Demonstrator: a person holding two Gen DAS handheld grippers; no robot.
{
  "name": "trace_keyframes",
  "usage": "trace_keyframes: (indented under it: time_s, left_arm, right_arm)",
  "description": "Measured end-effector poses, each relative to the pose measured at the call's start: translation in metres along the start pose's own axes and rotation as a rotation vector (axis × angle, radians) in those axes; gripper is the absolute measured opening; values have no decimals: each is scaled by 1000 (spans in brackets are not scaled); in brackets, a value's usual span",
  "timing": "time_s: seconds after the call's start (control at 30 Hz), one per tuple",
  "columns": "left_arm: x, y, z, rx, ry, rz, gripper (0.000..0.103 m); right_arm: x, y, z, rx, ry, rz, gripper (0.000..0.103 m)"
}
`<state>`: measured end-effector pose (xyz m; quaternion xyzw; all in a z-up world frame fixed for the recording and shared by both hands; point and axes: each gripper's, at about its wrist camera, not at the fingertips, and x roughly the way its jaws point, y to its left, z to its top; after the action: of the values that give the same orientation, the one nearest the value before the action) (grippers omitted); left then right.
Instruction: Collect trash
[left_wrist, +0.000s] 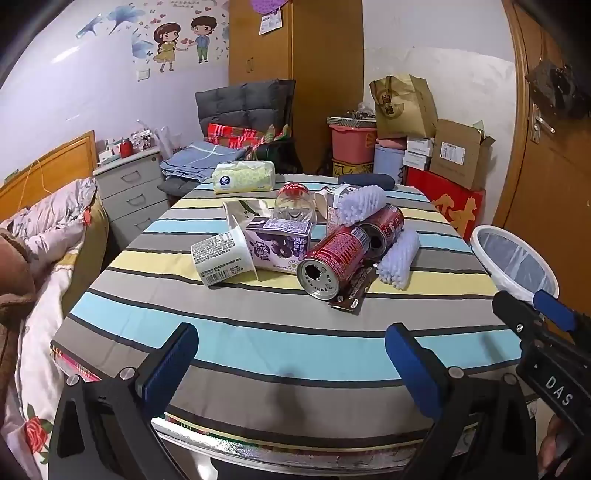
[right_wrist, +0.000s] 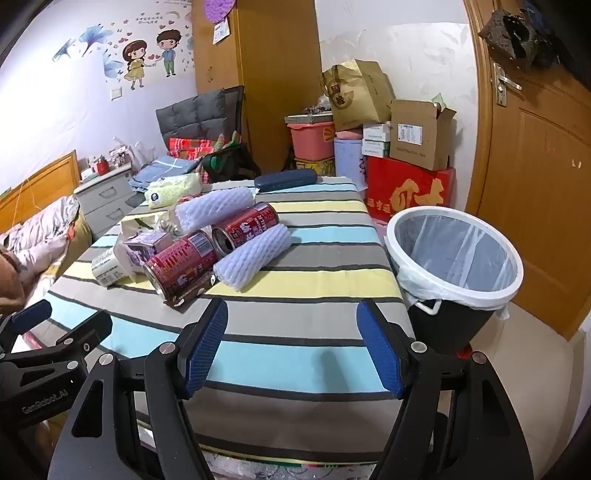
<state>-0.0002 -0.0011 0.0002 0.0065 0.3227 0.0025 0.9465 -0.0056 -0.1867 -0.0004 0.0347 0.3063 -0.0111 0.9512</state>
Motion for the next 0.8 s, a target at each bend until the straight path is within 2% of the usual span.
trace_keyframes:
  time_s: [0.8]
  left_arm:
    - [-9, 1, 0, -15, -9, -6, 103]
  right_arm:
    - [-10, 1, -2, 7, -33, 7, 74]
